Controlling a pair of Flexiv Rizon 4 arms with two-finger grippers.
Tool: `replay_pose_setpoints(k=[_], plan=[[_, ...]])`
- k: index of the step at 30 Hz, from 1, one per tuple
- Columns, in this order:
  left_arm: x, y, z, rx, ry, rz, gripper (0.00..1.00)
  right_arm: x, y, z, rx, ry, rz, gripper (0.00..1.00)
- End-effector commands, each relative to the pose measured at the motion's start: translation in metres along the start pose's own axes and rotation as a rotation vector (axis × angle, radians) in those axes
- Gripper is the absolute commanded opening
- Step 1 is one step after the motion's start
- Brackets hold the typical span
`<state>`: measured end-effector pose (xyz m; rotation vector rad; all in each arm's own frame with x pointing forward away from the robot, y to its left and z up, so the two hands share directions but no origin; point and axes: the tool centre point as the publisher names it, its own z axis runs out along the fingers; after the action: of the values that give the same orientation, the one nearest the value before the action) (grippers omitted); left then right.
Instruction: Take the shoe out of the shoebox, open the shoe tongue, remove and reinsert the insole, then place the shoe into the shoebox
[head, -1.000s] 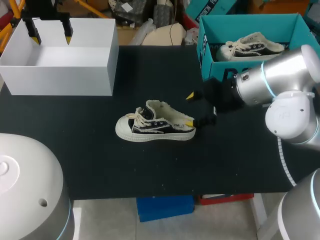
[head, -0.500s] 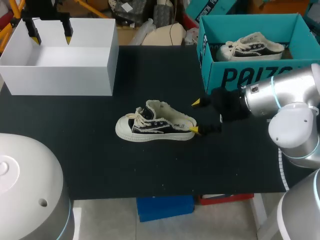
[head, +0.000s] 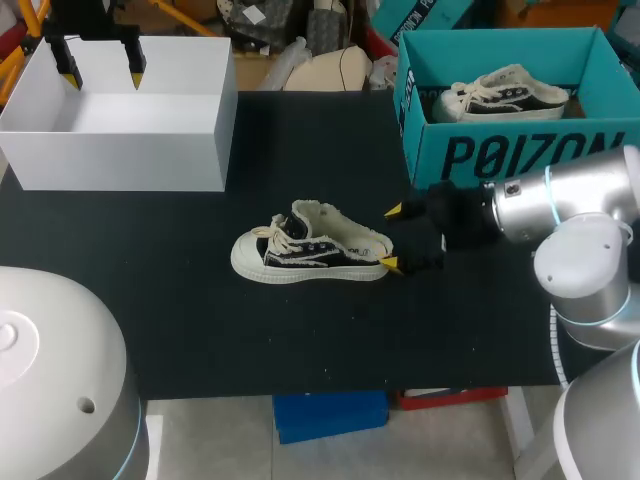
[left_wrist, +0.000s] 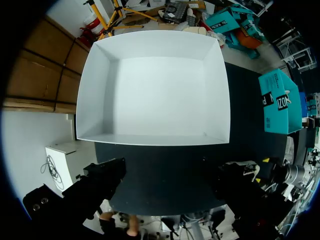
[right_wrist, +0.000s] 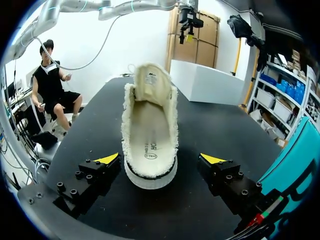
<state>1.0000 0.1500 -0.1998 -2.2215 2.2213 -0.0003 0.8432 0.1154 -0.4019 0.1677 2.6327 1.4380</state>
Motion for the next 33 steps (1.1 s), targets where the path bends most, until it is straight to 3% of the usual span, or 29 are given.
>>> replay_pose_setpoints(k=[1,15,33], plan=[[0.0,0.0,0.0,0.0,0.0,0.0,1.0,-0.004,-0.004,0.007,-0.016,-0.002,0.003,1.0],[0.0,0.0,0.0,0.0,0.0,0.0,1.0,-0.006,-0.009,0.026,-0.038,0.029,0.015,1.0],[0.0,0.0,0.0,0.0,0.0,0.0,1.0,0.011,-0.001,0.038,-0.074,0.03,0.027,1.0]])
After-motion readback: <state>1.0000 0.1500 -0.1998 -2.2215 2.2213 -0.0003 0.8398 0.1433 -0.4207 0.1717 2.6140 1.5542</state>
